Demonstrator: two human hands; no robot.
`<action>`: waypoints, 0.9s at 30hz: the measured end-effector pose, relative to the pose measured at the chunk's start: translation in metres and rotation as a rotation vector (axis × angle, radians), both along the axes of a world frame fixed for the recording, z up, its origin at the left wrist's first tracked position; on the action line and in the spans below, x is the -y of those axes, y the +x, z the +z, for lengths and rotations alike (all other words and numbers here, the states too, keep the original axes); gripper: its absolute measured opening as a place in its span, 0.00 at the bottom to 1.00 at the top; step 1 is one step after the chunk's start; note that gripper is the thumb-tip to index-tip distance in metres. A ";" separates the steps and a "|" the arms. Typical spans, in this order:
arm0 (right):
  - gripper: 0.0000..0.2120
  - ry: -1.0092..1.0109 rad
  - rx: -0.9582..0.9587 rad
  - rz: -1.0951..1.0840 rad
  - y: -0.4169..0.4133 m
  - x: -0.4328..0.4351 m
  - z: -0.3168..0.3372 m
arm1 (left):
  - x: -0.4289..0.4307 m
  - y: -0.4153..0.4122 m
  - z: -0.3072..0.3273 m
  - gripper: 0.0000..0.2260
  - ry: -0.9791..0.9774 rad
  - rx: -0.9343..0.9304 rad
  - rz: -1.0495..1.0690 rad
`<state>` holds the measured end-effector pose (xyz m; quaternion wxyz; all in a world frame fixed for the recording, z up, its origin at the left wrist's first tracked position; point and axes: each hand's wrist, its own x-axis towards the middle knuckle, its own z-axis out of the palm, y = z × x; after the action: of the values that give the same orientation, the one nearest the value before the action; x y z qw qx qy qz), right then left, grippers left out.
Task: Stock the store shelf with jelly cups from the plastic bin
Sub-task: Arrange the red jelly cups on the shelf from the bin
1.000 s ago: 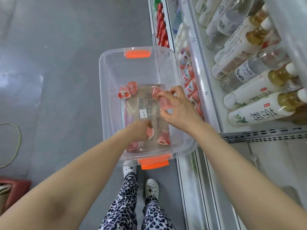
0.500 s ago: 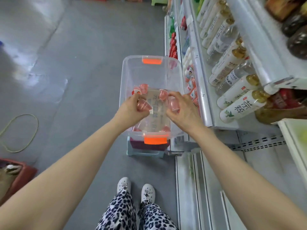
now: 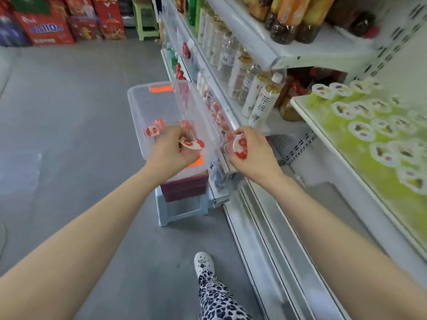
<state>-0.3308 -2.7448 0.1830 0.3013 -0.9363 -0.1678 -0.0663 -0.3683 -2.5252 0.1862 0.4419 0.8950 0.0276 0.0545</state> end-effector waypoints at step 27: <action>0.25 -0.154 0.328 -0.983 -0.484 0.278 0.124 | 0.348 -0.276 0.107 0.15 -0.079 0.352 -1.039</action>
<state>-0.8149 -3.0229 0.3074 0.1348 -0.9013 0.2421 -0.3329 -0.6441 -2.8736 0.2927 0.4418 0.7508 -0.4904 -0.0231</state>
